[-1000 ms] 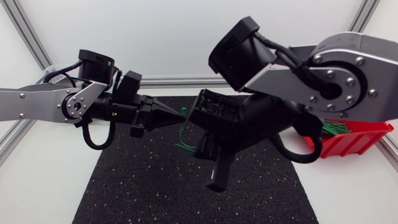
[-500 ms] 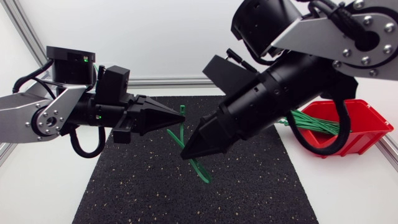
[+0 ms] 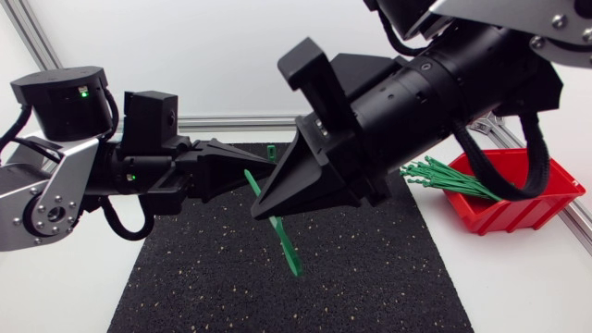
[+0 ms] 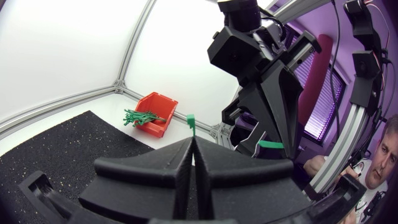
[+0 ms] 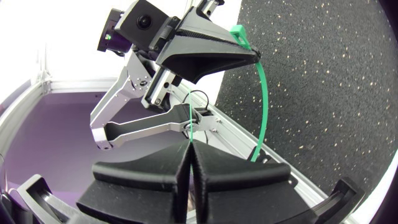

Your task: Take a green cable tie from the red box, thread the tail through the head to close it, then place it in the transparent bin on the left.

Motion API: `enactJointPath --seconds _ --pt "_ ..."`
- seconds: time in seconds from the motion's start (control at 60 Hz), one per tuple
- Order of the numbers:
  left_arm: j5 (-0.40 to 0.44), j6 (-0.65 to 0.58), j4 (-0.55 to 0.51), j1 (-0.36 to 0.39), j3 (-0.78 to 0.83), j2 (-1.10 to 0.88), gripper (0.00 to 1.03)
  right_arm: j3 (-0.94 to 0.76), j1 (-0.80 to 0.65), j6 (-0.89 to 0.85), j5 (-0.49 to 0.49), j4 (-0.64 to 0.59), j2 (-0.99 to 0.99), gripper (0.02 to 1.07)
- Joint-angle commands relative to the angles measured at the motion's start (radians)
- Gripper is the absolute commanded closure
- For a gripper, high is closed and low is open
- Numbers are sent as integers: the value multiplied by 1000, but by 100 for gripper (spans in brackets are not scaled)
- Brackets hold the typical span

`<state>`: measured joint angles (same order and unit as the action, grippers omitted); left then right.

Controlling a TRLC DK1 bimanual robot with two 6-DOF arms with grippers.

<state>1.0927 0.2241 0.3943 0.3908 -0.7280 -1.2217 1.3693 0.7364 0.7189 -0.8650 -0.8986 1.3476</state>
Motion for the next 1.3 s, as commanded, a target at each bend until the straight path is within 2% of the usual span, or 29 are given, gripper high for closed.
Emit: enactJointPath --seconds 0.0,0.217,0.45,0.683,0.833,0.867,0.933,0.95,1.033,1.083,1.133,1.283 --pt "-5 61 20 8 21 27 100 31 -12 131 -23 -11 -41 101" --pt "-7 104 23 -1 32 60 100 8 -31 306 -28 55 -96 101" --pt "-36 129 44 -6 52 103 100 62 -28 344 -68 -3 -73 101" --pt "-62 152 87 -1 55 80 100 53 -31 467 -65 7 -80 101" --pt "-67 210 144 10 52 39 100 50 -45 522 -71 35 -68 101" --pt "-68 216 150 11 52 34 100 50 -46 537 -72 41 -68 95" --pt "-74 231 163 19 50 28 100 53 -52 577 -92 43 -61 72" --pt "-77 233 163 19 52 28 100 56 -54 583 -95 43 -56 71" --pt "-88 247 169 20 48 21 100 65 -58 610 -85 41 -48 71" --pt "-90 267 179 16 44 4 100 48 -60 622 -6 86 -64 77" --pt "-90 276 190 16 44 -4 100 30 -58 666 -6 139 -67 77" --pt "-90 277 199 13 53 2 100 24 -48 665 -11 161 -64 77"
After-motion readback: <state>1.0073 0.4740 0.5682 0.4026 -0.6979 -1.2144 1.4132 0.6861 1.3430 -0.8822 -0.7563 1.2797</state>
